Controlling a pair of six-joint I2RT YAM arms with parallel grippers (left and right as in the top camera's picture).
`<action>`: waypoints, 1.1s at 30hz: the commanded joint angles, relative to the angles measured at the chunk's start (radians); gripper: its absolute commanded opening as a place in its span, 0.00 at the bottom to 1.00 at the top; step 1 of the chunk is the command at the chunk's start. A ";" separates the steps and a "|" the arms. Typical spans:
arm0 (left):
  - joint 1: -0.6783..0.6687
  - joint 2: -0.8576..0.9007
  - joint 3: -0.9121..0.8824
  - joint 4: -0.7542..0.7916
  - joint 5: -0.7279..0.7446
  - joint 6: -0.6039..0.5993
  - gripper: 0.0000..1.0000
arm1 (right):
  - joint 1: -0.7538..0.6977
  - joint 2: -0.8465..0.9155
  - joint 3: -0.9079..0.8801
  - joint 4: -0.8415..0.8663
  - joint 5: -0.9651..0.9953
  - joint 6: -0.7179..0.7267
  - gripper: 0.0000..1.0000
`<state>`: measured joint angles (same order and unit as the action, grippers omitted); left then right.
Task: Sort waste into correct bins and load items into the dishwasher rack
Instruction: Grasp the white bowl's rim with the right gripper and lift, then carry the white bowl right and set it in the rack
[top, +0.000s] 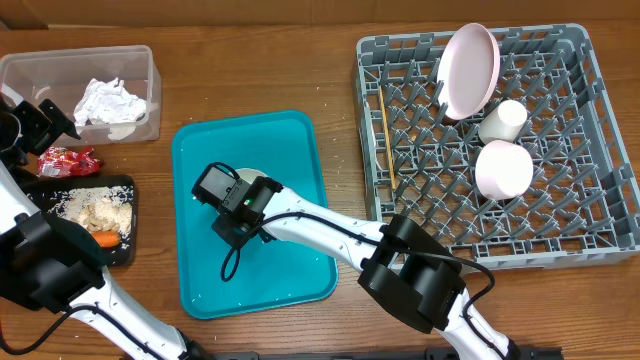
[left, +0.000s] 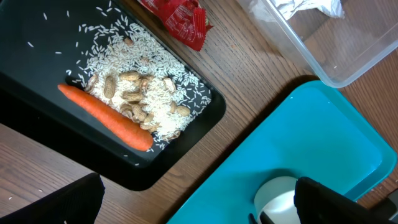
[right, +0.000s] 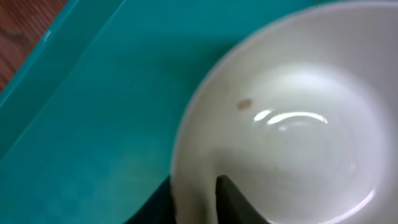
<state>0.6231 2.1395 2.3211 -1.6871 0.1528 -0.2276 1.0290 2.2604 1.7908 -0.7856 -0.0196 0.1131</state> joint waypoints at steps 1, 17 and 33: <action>-0.005 -0.021 0.011 -0.003 -0.006 0.026 1.00 | -0.005 -0.005 0.039 -0.033 -0.001 0.018 0.13; -0.005 -0.021 0.011 -0.003 -0.006 0.026 1.00 | -0.096 -0.211 0.223 -0.336 -0.005 0.334 0.04; -0.005 -0.021 0.011 -0.003 -0.006 0.026 1.00 | -0.541 -0.591 0.222 -0.638 -0.097 0.462 0.04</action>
<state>0.6231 2.1395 2.3211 -1.6871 0.1524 -0.2249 0.5880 1.7203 1.9915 -1.3968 -0.0738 0.5659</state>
